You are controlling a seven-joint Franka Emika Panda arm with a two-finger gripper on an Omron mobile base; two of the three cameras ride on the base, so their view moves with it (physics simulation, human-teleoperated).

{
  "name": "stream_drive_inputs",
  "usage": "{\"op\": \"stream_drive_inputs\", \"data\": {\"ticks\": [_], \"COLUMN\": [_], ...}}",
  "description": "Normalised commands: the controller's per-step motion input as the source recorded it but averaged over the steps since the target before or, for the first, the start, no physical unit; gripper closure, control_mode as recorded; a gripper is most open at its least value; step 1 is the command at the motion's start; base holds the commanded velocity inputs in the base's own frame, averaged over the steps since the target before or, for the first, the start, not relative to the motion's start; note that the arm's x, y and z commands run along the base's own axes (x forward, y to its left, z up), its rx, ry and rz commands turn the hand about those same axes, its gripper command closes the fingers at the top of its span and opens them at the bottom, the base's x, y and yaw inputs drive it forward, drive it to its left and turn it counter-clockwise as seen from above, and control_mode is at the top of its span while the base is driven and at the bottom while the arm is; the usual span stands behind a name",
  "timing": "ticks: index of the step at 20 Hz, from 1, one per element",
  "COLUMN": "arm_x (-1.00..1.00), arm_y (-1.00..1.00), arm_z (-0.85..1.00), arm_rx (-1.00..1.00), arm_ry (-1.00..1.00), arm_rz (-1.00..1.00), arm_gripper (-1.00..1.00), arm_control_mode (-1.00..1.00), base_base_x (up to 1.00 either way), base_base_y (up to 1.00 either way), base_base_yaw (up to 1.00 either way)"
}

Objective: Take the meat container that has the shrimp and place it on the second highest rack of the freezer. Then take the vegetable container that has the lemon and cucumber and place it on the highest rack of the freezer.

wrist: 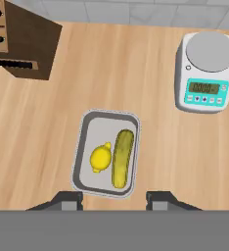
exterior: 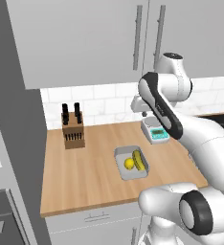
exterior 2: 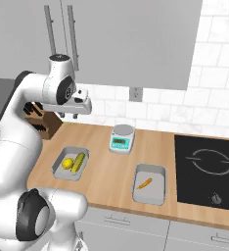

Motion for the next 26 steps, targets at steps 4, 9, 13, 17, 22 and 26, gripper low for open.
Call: {"op": "stream_drive_inputs", "data": {"ticks": [4, 9, 13, 17, 22, 26], "arm_x": [-0.2, -0.6, -0.73, -0.71, -0.71, -0.61], "arm_y": [0.0, -0.05, -0.27, -0.66, -0.87, -0.96], "arm_z": [0.0, -0.09, -0.29, -0.31, -0.4, -0.47], "arm_rx": [0.03, 0.14, 0.18, 0.21, 0.2, 0.14], "arm_ry": [-0.02, -0.02, 0.04, 0.15, 0.14, 0.1], "arm_rz": [-0.15, -0.52, -0.68, -0.6, -0.54, -0.54], "arm_gripper": [-1.0, -1.0, -1.0, -1.0, -1.0, -1.0], "arm_control_mode": [-1.0, -1.0, -1.0, -1.0, -1.0, -1.0], "base_base_x": [0.0, 0.0, 0.0, 0.0, 0.0, 0.0], "base_base_y": [0.0, 0.0, 0.0, 0.0, 0.0, 0.0], "base_base_yaw": [0.0, 0.0, 0.0, 0.0, 0.0, 0.0]}}
